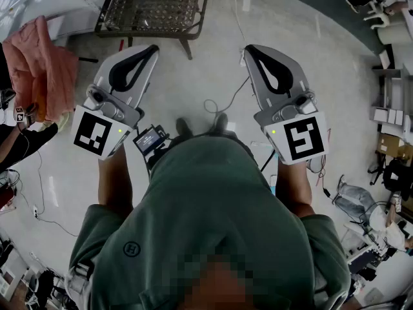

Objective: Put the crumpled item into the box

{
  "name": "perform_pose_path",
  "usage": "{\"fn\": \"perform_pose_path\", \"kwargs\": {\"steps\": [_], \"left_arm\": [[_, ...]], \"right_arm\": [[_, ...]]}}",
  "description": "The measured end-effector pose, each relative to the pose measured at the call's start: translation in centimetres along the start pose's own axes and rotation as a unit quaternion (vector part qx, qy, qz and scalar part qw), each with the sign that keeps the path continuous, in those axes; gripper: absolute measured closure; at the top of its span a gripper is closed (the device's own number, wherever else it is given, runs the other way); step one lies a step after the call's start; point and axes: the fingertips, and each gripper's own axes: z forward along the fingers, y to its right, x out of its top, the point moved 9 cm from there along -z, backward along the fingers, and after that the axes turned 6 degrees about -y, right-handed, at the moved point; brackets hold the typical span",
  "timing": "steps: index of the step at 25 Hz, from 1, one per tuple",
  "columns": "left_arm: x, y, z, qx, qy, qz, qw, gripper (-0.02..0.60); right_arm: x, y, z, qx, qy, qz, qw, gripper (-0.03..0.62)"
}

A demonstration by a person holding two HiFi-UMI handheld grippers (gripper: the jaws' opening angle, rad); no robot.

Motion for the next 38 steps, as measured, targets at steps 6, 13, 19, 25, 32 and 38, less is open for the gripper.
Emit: {"fn": "perform_pose_path", "kwargs": {"steps": [6, 13, 19, 25, 32, 38], "left_arm": [[-0.2, 0.6, 0.1, -0.003, -0.005, -0.004, 1.0, 0.578], [0.2, 0.5, 0.5, -0.001, -0.004, -0.006, 1.0, 0.578], [0.1, 0.1, 1.0, -0.005, -0.008, -0.009, 0.9999, 0.578], [-0.4, -0.5, 0.5, -0.015, 0.005, -0.008, 0.9998, 0.578], [-1.5, -3.3, 2.3, -0.029, -0.004, -0.018, 0.9994, 0.578], [-1.2, -4.1, 5.7, -0.018, -0.017, -0.021, 0.9995, 0.578]], "right_arm": [[-0.2, 0.2, 0.0, -0.001, 0.005, 0.001, 1.0, 0.589], [-0.1, 0.7, 0.0, -0.001, 0.001, 0.004, 1.0, 0.588], [-0.4, 1.4, 0.3, 0.006, -0.013, 0.005, 1.0, 0.588], [-0.2, 0.6, 0.6, -0.01, -0.002, 0.014, 1.0, 0.588], [-0.3, 2.2, 3.2, -0.024, -0.011, 0.021, 0.999, 0.588], [-1.4, 6.0, 4.7, -0.011, -0.007, 0.029, 1.0, 0.588]]}}
